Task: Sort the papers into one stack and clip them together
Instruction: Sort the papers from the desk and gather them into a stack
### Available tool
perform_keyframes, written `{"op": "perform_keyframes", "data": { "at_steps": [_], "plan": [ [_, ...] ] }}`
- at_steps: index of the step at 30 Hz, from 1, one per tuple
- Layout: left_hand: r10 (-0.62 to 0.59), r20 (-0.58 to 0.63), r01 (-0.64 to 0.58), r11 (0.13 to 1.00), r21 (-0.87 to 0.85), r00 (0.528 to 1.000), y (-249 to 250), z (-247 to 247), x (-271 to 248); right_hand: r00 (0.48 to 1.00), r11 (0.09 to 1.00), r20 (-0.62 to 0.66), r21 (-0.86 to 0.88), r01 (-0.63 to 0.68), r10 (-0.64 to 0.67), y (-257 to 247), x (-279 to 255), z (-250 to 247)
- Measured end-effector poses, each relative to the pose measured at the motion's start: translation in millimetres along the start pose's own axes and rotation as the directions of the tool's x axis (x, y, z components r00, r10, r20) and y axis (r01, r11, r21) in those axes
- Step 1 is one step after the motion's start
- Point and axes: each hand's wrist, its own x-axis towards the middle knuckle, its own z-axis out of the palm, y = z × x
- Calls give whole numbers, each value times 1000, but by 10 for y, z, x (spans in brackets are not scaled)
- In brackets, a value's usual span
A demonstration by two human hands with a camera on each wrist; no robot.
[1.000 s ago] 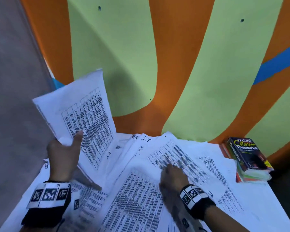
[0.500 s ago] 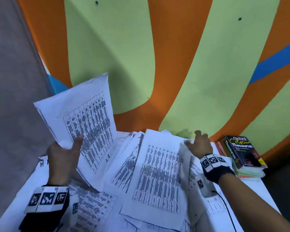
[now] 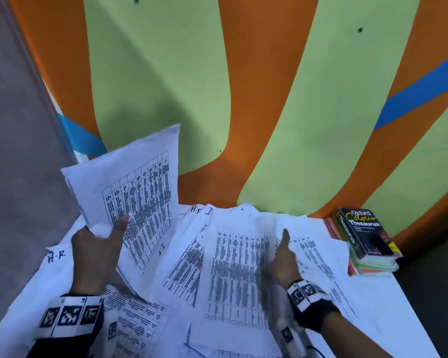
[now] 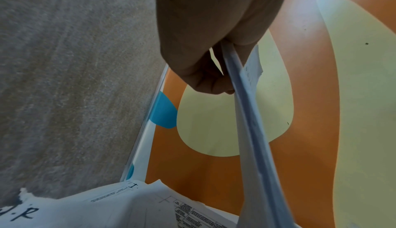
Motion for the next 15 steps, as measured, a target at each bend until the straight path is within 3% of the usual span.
{"op": "perform_keyframes", "data": {
  "at_steps": [3, 7, 11, 15],
  "plan": [
    [-7, -42, 6, 1000, -31, 999, 12, -57, 7, 995, 994, -35, -60, 93, -96, -94, 159, -482],
    [-14, -63, 13, 1000, -14, 998, -8, -172, 55, 992, 969, 92, -224, 103, -84, -81, 549, -908],
    [-15, -102, 14, 1000, -11, 995, -23, -267, 77, 974, 923, 226, -376, 84, 3, 57, 677, -773],
    [-57, -142, 57, 998, 0, 988, -97, -339, 108, 970, 891, 236, -450, 57, 57, 248, 659, -453]
  ]
}}
